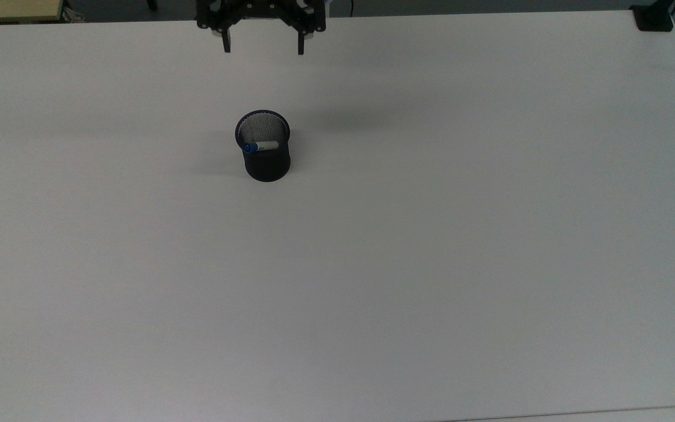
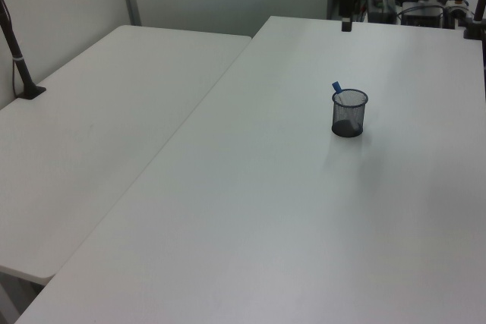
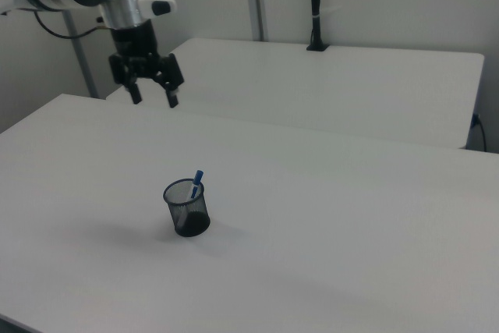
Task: Remove the marker
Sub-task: 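Move the open gripper over the black mesh cup toward the blue marker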
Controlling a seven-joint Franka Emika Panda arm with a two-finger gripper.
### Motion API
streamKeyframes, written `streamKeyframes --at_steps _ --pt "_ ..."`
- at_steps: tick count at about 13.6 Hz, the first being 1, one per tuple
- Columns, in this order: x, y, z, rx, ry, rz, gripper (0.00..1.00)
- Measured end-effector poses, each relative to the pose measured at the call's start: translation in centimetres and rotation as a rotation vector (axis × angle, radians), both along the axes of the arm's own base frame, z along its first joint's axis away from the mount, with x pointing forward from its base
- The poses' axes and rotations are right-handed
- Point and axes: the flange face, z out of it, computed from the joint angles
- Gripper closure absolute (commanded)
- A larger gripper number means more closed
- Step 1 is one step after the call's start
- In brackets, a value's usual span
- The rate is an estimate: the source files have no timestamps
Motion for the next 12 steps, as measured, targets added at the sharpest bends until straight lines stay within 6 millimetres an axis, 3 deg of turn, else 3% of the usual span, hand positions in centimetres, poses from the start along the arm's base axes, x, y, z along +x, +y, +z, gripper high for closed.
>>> streamKeyframes --at_steps 3,5,9,12 --pt "1.1 -4.8 -1.2 0.0 -0.053 -0.056 0.0" --pt "1.0 -6.7 -1.9 -0.002 -0.039 -0.068 0.0" --pt "0.8 -6.0 -5.3 0.0 0.031 -0.056 0.0" --pt "0.9 -4.3 -6.2 0.0 0.046 -0.062 0.0"
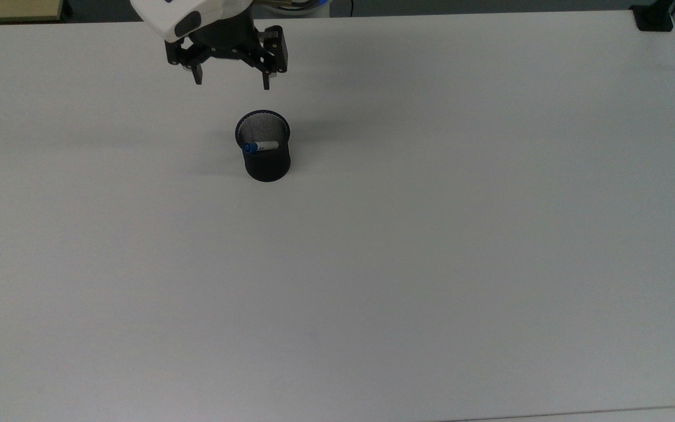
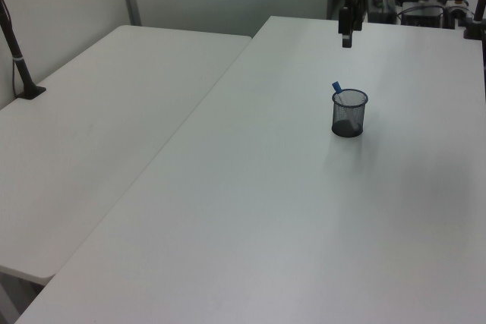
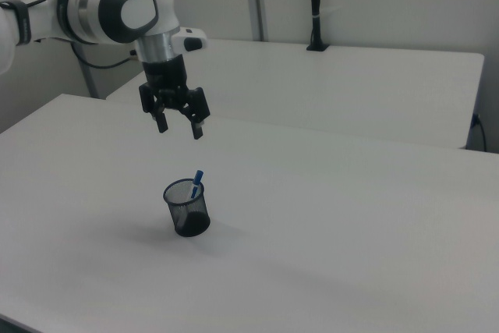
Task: Remove the marker
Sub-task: 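Move the open gripper over the black mesh cup toward the blue marker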
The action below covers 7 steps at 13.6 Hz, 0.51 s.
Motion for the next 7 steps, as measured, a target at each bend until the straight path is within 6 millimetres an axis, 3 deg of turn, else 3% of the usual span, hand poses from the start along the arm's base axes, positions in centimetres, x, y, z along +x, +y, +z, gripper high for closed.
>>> streamKeyframes --at_steps 4,7 --pt "0.6 2.6 -2.4 -0.025 0.036 -0.005 0.0" --pt "1.3 2.9 -4.3 -0.044 0.054 -0.013 0.0"
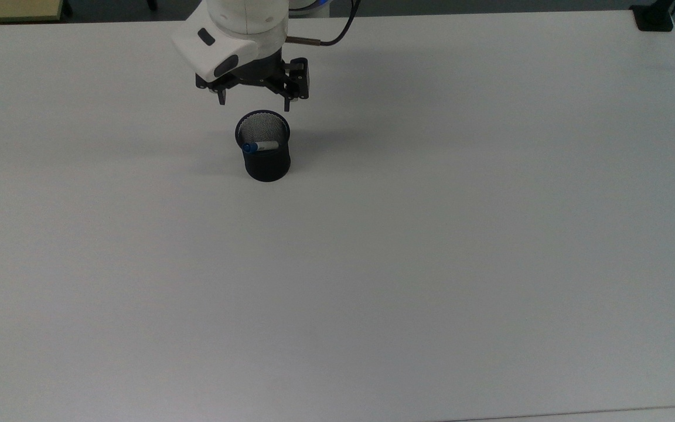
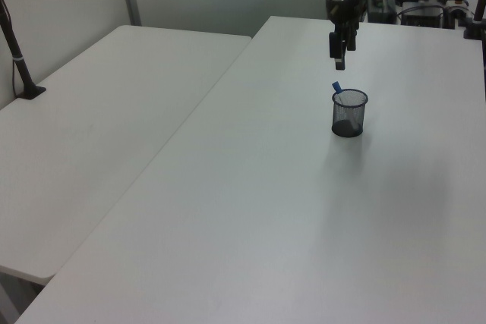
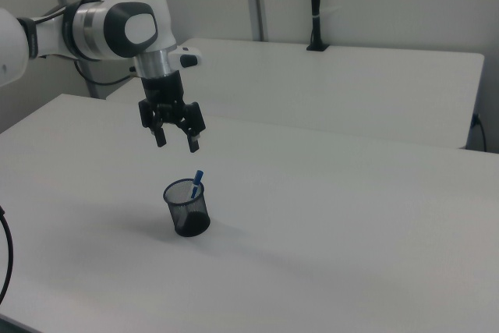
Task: Remove the marker
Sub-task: 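Move the open gripper over the black mesh cup toward the blue marker, then lower the gripper into the cup around the blue marker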
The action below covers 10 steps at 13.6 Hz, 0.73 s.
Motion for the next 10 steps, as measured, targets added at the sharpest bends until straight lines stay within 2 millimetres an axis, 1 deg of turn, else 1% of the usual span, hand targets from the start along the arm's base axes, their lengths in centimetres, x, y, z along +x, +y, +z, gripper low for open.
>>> streamKeyframes --at_steps 4,10 --pt "0.9 -0.2 -1.3 -0.022 -0.024 -0.028 0.0" --pt "1.8 -0.8 -1.7 -0.023 -0.069 -0.067 0.0"
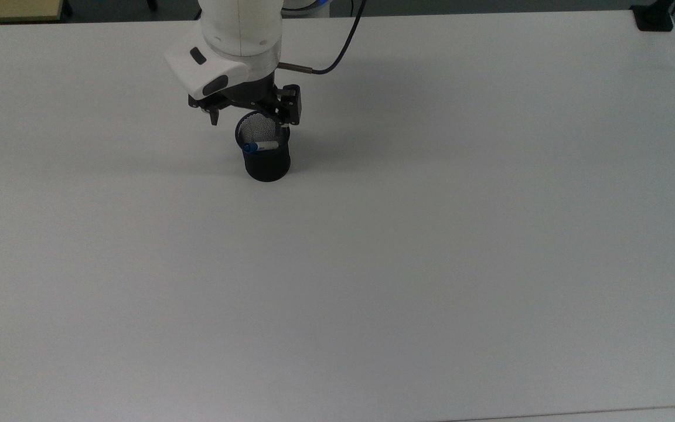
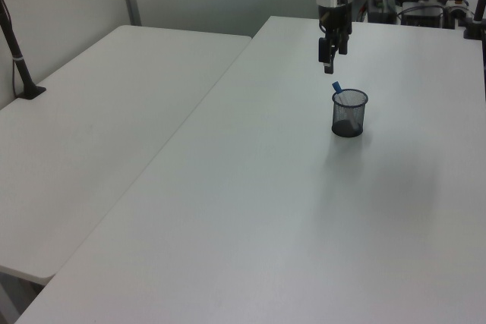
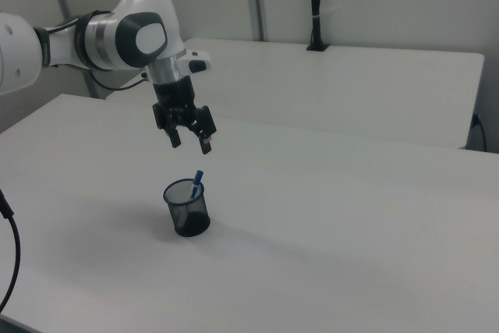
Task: Remove the marker
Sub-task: 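Lower the gripper into the cup around the blue marker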
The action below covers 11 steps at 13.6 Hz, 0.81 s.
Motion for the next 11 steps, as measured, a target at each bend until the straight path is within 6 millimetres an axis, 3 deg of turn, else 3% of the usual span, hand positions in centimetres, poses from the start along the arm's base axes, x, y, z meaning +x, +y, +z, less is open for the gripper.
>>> streamKeyframes --at_steps 10,11 --pt "0.07 -0.36 0.02 -0.002 -0.005 -0.016 0.01" --pt "0.05 -0.51 -0.41 -0.002 0.002 -0.02 0.06"
